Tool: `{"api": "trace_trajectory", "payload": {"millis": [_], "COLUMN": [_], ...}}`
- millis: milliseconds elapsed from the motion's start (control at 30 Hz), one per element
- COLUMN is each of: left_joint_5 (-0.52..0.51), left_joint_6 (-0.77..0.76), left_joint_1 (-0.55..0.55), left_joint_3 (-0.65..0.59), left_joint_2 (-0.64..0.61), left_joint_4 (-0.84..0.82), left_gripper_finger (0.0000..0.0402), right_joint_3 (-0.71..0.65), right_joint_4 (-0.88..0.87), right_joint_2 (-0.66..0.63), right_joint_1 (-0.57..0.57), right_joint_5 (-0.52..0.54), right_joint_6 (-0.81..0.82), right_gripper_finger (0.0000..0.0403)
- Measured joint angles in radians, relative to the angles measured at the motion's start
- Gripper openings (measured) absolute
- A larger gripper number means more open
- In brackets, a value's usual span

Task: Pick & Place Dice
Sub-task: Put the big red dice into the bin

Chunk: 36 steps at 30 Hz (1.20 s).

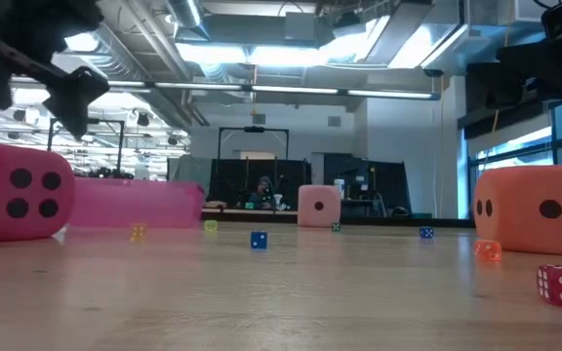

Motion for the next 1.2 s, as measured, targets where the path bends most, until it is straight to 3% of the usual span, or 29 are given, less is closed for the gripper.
{"api": "trace_trajectory", "payload": {"millis": [300, 667, 1200], "left_joint_5": [-0.125, -0.157, -0.144], "left_joint_6": [-0.028, -0.113, -0.122], "left_joint_1": [-0.077, -0.125, -0.131], "left_joint_3": [0.0, 0.002, 0.064], "left_joint_2": [0.043, 0.093, 0.102], "left_joint_4": [-0.02, -0.073, -0.14], "left_gripper_finger": [0.0354, 0.0354, 0.0354], "right_joint_3": [0.0, 0.0, 0.0], "right_joint_4": [0.0, -0.001, -0.001], "right_joint_2": [0.0, 0.0, 0.0], "right_joint_1": [0.0, 0.0, 0.0], "right_joint_5": [0.0, 0.0, 0.0], "right_joint_6": [0.0, 0.0, 0.0], "right_gripper_finger": [0.0238, 0.0238, 0.0238]}}
